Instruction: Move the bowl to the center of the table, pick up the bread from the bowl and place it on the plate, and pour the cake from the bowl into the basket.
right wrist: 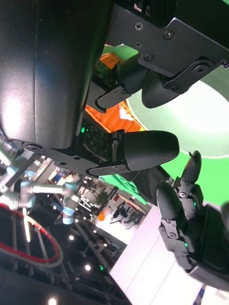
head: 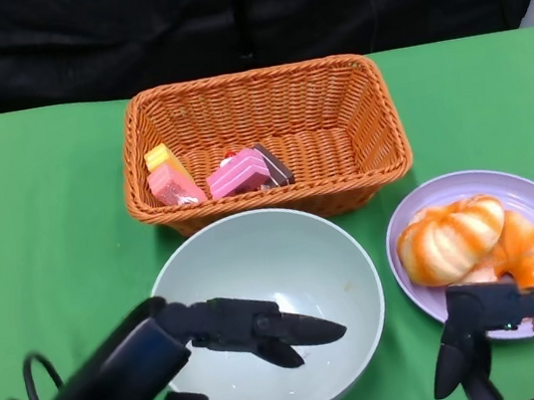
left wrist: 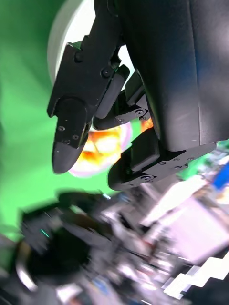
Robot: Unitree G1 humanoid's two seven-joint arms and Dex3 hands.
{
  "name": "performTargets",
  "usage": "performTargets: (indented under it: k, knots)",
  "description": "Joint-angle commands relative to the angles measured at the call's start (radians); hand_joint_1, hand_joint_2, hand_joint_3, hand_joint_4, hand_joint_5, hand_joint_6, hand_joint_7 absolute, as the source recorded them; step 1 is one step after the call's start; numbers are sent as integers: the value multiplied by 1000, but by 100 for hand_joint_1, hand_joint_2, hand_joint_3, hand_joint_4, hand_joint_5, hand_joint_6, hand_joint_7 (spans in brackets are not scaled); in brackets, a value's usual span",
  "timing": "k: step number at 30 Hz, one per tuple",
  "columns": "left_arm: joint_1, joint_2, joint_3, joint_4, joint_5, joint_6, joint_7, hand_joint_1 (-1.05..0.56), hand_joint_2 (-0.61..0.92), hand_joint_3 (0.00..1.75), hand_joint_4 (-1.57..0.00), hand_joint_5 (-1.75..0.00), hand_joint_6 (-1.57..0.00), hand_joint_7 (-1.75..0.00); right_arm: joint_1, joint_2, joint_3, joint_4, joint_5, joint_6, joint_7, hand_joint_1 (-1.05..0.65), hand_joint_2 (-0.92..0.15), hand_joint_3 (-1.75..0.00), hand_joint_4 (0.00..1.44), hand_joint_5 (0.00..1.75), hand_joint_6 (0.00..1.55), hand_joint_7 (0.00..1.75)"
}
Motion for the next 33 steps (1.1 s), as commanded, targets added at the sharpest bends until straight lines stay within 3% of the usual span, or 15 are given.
performTargets:
  k: [1, 3, 4, 6, 9, 10, 12, 14, 18, 21, 27, 33]
  knots:
    - [60, -57, 17, -20, -75, 14, 47, -28, 92, 20, -63, -122, -85, -43, 10, 20, 25, -15, 25, 35, 5, 12, -14, -160, 99, 166, 85, 124]
    - [105, -97, 21, -41, -122, 48, 77, -29, 91, 23, -63, -136, -69, -87, 11, 34, 47, -25, 23, 53, 6, 12, -18, -155, 95, 158, 83, 124]
    - [123, -110, 22, -51, -124, 58, 90, -29, 91, 24, -63, -139, -66, -96, 8, 39, 53, -29, 21, 58, 5, 13, -19, -155, 93, 157, 83, 124]
    - [140, -123, 23, -63, -120, 71, 100, -30, 90, 27, -64, -143, -63, -108, 6, 43, 59, -33, 19, 65, 4, 13, -19, -156, 91, 156, 82, 124]
    - [145, -132, 26, -70, -115, 81, 98, -30, 89, 28, -64, -145, -62, -112, 5, 44, 61, -36, 19, 70, 3, 13, -18, -157, 91, 156, 82, 125]
    - [185, -180, 22, -52, -103, 39, 136, -30, 89, 29, -64, -145, -62, -113, 8, 48, 68, -34, 16, 67, 0, 13, -18, -157, 91, 156, 82, 125]
    - [236, -240, 15, -27, -84, -18, 187, -9, 49, 109, -71, -150, -65, -127, 10, 53, 78, -30, 12, 64, -4, 13, -16, -160, 90, 162, 83, 127]
    - [264, -281, 21, 17, -65, -78, 221, -2, 40, 134, -72, -155, -66, -133, 22, 55, 81, -35, 20, 66, -5, 15, -15, -164, 90, 166, 85, 128]
    - [271, -303, 45, 112, 0, -210, 248, 10, 37, 155, -83, -170, -77, -150, 31, 52, 72, -21, 43, 32, -11, 16, -16, -173, 90, 167, 88, 131]
    - [260, -299, 55, 158, 24, -274, 252, 14, 35, 163, -94, -174, -85, -155, 31, 41, 56, 0, 78, 9, -3, 15, -20, -175, 96, 170, 91, 135]
    - [254, -289, 50, 187, -4, -319, 232, 13, 31, 171, -98, -173, -91, -156, 41, 30, 41, 34, 108, -49, 8, 12, -17, -175, 100, 170, 95, 145]
    - [258, -275, 46, 200, -32, -357, 213, 10, 32, 160, -102, -166, -96, -150, 66, 26, 58, 30, 112, -71, 20, 12, -15, -175, 98, 170, 92, 148]
